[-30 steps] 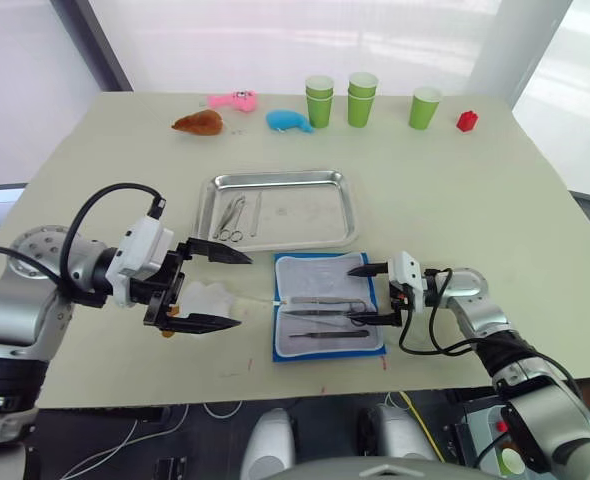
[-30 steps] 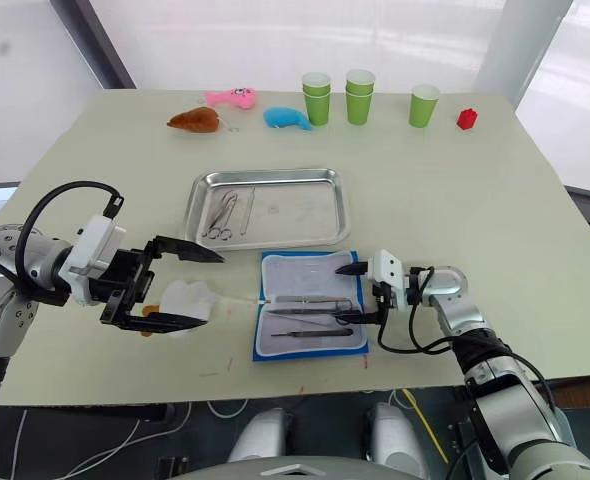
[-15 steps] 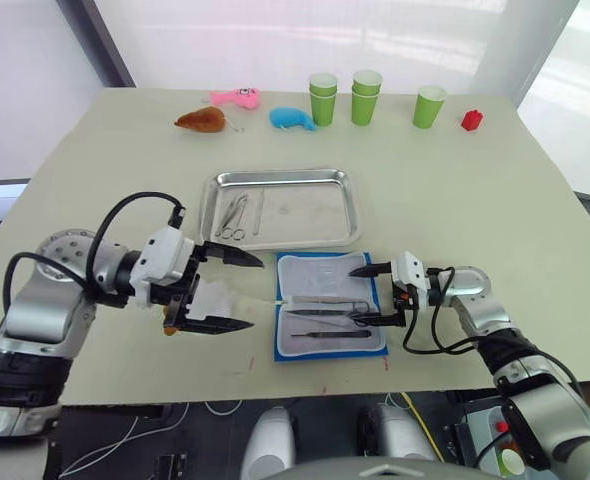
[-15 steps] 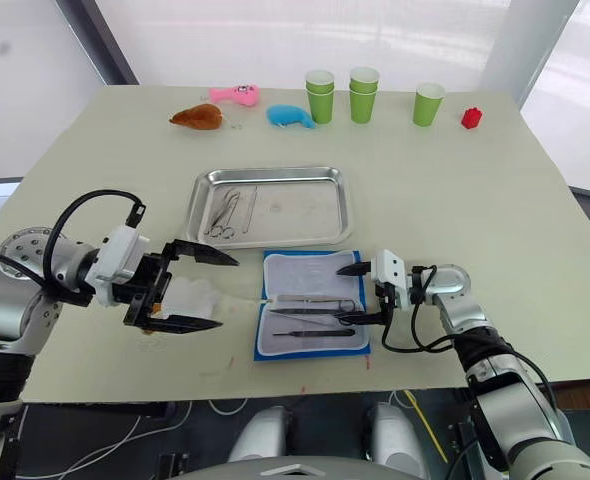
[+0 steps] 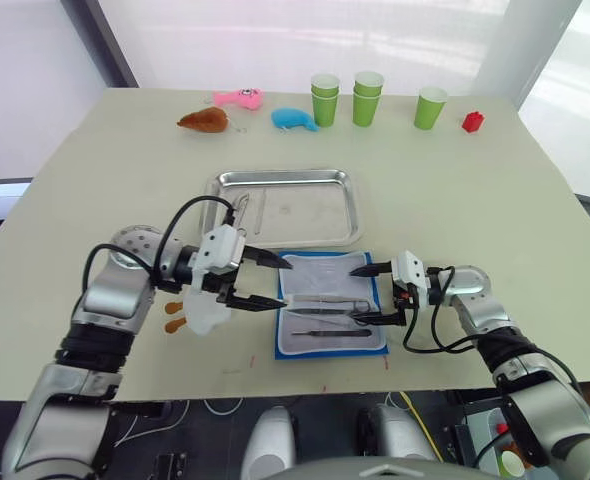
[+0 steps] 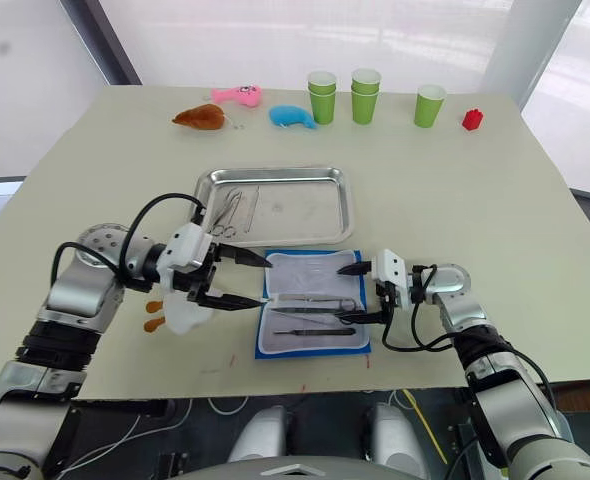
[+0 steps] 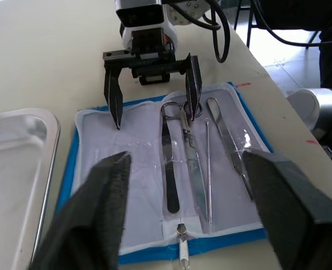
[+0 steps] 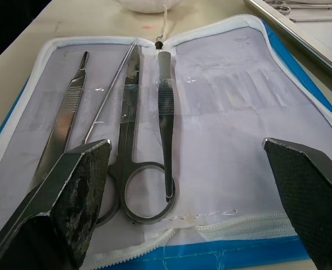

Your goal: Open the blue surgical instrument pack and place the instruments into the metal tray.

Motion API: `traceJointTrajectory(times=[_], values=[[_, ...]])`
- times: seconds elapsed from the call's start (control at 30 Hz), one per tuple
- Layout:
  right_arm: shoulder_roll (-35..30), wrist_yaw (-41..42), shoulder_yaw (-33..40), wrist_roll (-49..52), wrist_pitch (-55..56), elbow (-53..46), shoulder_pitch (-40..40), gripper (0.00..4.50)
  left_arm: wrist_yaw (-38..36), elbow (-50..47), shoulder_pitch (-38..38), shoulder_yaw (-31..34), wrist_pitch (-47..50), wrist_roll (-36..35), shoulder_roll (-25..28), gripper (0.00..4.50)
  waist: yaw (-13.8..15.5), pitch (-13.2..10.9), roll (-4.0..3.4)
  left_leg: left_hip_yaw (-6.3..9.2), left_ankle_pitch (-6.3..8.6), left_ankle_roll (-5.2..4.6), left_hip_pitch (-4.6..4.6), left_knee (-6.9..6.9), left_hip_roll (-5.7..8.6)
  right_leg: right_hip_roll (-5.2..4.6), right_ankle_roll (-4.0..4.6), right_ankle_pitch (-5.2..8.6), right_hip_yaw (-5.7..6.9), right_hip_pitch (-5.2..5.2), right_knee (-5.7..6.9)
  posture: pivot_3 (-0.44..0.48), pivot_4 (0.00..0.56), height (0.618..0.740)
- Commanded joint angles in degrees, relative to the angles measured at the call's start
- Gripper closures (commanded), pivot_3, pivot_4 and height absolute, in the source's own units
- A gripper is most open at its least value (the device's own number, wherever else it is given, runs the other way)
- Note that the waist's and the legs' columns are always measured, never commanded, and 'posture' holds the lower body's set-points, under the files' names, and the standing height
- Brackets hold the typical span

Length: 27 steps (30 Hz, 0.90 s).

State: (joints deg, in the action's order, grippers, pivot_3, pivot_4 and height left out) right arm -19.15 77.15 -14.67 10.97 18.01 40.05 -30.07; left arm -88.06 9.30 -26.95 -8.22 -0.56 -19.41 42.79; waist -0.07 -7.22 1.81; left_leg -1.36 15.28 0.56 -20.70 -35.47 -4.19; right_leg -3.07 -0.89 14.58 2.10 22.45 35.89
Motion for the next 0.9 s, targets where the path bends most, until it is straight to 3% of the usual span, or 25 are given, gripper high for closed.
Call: traceJointTrajectory(times=[0.03, 0.47, 0.87, 0.9], values=[[-1.8, -0.5, -3.2, -6.2, -2.6, 9.3, 5.0, 0.0, 1.1, 5.0, -2.4, -2.3, -6.2, 4.4, -2.8, 1.85, 0.1, 0.0, -0.02, 0.0, 0.0, 0.0, 0.01, 0.0, 0.0, 0.0, 0.01, -0.01, -0.02, -0.02, 0.0, 0.0, 0.15, 0.74], [-1.5, -0.5, -3.0, -6.2, -2.6, 9.7, 4.5, 0.0, 3.9, 24.8, -9.2, -6.2, -19.4, 13.9, -9.7, 1.85, 0.2, 0.0, 0.02, 0.1, 0.0, -0.01, -0.01, -0.28, -0.01, 0.23, 0.03, -0.02, -0.19, -0.18, 0.09, 0.0, 0.15, 0.74], [-1.7, -0.7, -3.0, -6.2, -2.5, 9.6, 4.7, 0.0, -0.4, 26.7, -8.3, -7.9, -20.9, 14.8, -10.3, 1.85, 0.2, 0.1, -0.07, 0.14, 0.01, -0.02, 0.04, -0.37, -0.01, 0.22, 0.04, -0.03, -0.17, -0.31, 0.12, 0.0, 0.15, 0.74], [-1.6, -0.7, -3.0, -6.2, -2.5, 9.6, 4.7, 0.0, -0.3, 27.0, -8.3, -7.9, -20.9, 15.0, -10.3, 2.26, 0.2, 0.1, -0.07, 0.14, 0.01, -0.02, 0.04, -0.38, -0.01, 0.22, 0.04, -0.03, -0.18, -0.31, 0.12, 0.0, 0.15, 0.74]])
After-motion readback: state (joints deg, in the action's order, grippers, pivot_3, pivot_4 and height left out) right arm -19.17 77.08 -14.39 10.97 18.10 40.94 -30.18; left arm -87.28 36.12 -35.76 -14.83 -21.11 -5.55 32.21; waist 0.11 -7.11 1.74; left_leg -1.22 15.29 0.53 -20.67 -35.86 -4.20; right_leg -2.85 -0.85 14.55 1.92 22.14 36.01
